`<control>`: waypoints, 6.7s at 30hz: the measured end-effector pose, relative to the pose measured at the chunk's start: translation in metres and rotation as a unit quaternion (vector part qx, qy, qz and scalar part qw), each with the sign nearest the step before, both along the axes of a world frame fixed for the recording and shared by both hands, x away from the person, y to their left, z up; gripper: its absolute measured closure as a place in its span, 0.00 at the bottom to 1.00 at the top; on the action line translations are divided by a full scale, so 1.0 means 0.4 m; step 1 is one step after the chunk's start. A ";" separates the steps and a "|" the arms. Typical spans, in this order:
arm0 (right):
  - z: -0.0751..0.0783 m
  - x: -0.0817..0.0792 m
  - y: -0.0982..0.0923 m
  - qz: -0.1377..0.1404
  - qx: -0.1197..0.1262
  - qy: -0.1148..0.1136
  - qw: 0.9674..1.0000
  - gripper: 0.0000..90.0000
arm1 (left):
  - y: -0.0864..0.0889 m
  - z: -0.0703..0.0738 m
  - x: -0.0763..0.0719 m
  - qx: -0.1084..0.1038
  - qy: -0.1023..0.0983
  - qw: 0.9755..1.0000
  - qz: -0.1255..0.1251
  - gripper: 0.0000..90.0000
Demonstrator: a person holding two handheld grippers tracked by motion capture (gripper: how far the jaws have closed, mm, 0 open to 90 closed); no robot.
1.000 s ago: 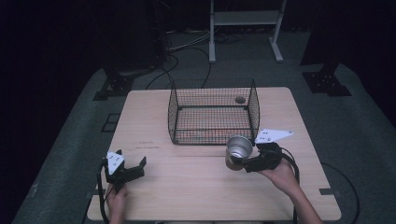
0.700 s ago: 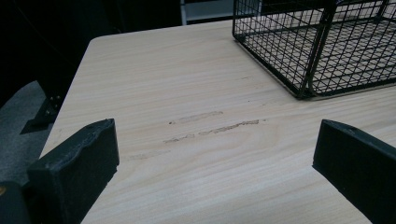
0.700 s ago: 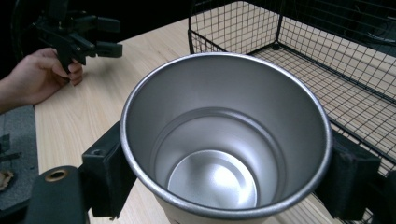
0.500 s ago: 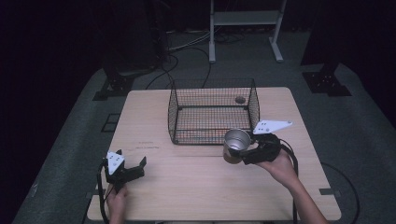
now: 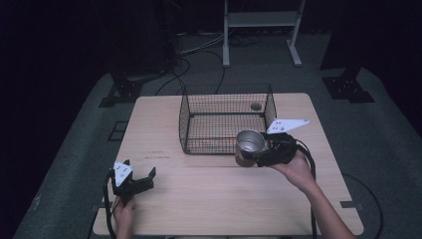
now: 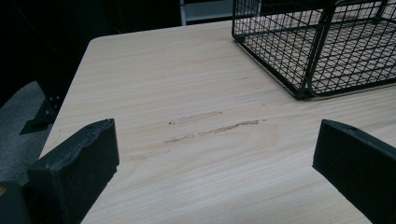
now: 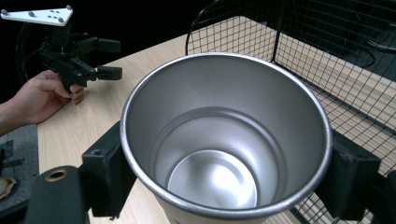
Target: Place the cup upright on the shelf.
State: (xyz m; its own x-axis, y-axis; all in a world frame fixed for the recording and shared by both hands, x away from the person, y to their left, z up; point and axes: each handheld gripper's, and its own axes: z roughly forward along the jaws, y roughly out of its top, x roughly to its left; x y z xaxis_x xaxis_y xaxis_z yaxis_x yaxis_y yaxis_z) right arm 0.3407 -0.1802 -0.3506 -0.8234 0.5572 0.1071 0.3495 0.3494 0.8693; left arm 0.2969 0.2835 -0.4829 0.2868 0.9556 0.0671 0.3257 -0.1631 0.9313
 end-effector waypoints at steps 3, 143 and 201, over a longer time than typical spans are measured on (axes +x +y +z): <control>0.012 0.006 0.007 -0.001 -0.002 -0.003 1.000 0.20 | 0.000 0.000 0.000 -0.001 0.000 1.000 0.000 0.00; -0.052 0.453 0.213 -0.114 -0.090 0.078 0.986 0.20 | 0.005 0.000 -0.003 -0.012 -0.005 1.000 0.000 0.00; -0.152 0.510 0.236 -0.117 -0.167 0.122 0.971 0.20 | 0.009 0.000 -0.003 -0.019 -0.008 1.000 0.002 0.00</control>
